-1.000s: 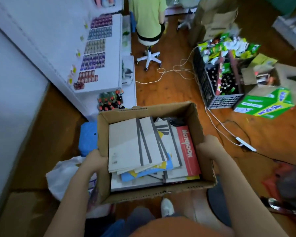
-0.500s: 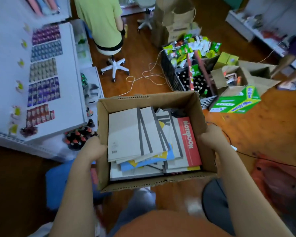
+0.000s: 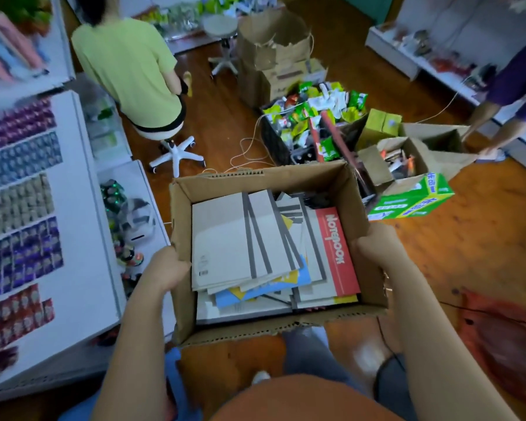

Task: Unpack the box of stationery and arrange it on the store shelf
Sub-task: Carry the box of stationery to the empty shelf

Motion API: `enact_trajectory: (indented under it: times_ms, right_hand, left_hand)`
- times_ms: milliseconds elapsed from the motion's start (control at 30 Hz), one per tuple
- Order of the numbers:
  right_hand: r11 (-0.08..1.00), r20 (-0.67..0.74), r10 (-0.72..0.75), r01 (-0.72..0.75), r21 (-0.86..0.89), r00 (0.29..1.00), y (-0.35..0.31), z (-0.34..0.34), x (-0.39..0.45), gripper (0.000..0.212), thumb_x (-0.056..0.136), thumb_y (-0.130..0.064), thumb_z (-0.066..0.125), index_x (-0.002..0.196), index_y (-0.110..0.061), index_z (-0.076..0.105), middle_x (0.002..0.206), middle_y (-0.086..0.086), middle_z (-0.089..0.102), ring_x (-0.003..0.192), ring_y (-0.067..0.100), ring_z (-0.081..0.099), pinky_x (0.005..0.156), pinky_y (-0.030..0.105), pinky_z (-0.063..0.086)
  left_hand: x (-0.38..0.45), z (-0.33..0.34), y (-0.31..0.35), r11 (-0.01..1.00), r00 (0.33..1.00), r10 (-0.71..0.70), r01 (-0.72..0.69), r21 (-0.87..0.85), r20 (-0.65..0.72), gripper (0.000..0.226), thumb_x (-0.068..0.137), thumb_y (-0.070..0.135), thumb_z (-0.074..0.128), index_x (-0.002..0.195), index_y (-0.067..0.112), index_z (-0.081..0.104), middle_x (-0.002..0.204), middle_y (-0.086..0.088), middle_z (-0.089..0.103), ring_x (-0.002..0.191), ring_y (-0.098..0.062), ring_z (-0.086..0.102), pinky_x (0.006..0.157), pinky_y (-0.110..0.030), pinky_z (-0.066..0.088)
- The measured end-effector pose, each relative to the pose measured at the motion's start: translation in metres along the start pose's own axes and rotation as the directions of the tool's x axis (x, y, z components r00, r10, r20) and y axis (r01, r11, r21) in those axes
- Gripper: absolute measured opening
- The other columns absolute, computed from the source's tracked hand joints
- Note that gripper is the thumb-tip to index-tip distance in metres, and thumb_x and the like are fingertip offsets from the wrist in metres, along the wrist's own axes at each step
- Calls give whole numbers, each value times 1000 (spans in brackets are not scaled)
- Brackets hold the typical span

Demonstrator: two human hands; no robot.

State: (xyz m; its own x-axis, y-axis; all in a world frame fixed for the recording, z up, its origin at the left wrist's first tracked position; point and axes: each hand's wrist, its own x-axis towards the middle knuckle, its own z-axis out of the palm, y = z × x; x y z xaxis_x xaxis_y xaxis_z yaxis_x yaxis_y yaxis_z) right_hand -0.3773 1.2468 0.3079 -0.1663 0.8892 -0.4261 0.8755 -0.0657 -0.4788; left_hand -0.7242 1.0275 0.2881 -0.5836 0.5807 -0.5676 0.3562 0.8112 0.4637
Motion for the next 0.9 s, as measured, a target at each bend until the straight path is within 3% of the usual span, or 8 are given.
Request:
enact_trajectory:
  times_ms: [133,200,300,400,567,633,733,900]
  right_hand:
    - [999,11,-29,30,-19,1000,-27,-15,82,15,78,-1,59,77,12,51,75,23,54,75,37,58,54,32,32]
    - [998,33,-49,50,-40,998,-44,-27,119,17,80,-1,59,72,0,44,72,16,48,74,37,55,56,31,30]
    - [997,74,-52,56,-52,996,-73,-50,165,21,84,-2,54,69,-4,39,68,9,42,69,31,47,53,30,28]
    - [994,88,-83,89,-65,993,-104,-69,207,12,87,-3,52,81,8,53,81,19,56,82,37,56,62,34,39]
    - [994,114,-79,88,-70,990,-147,-82,271,24,87,-6,54,68,-5,41,71,9,48,74,28,48,57,31,33]
    - [995,108,-62,69,-66,992,-165,-81,299,12,85,-4,54,76,3,48,75,15,51,72,30,49,56,33,36]
    - [998,98,-48,53,-45,994,-194,-76,344,11,84,-5,55,78,3,53,77,14,54,74,33,53,60,36,42]
    - [994,98,-54,63,-91,994,-259,-67,426,22,87,-6,54,67,-3,45,68,5,44,74,26,45,60,30,32]
  left_hand:
    - [61,-12,55,999,1000,-21,21,36,2,7,89,11,56,86,6,53,86,-15,60,76,-29,59,65,-34,46]
    - [88,-21,85,999,999,-53,52,15,5,5,89,8,56,92,4,56,89,-17,63,79,-31,61,63,-33,46]
    - [135,-34,108,996,995,-87,89,-25,49,6,80,13,61,81,7,57,81,-23,64,72,-36,65,56,-35,51]
    - [213,-39,89,991,988,-126,129,-28,89,28,66,27,63,88,10,62,89,-22,68,75,-36,70,59,-43,57]
    - [222,-78,172,987,990,-132,135,-91,47,22,71,17,59,85,1,59,80,-22,62,66,-29,59,56,-33,43]
    - [243,-91,192,986,990,-138,140,-87,33,10,76,11,59,82,3,57,81,-20,61,67,-27,57,56,-31,42]
    - [294,-109,211,989,990,-138,139,-55,34,7,80,6,59,86,2,59,84,-18,64,69,-27,60,55,-29,45]
    - [395,-146,247,993,994,-109,109,-33,26,4,85,5,61,88,7,58,91,-14,61,79,-25,60,56,-28,45]
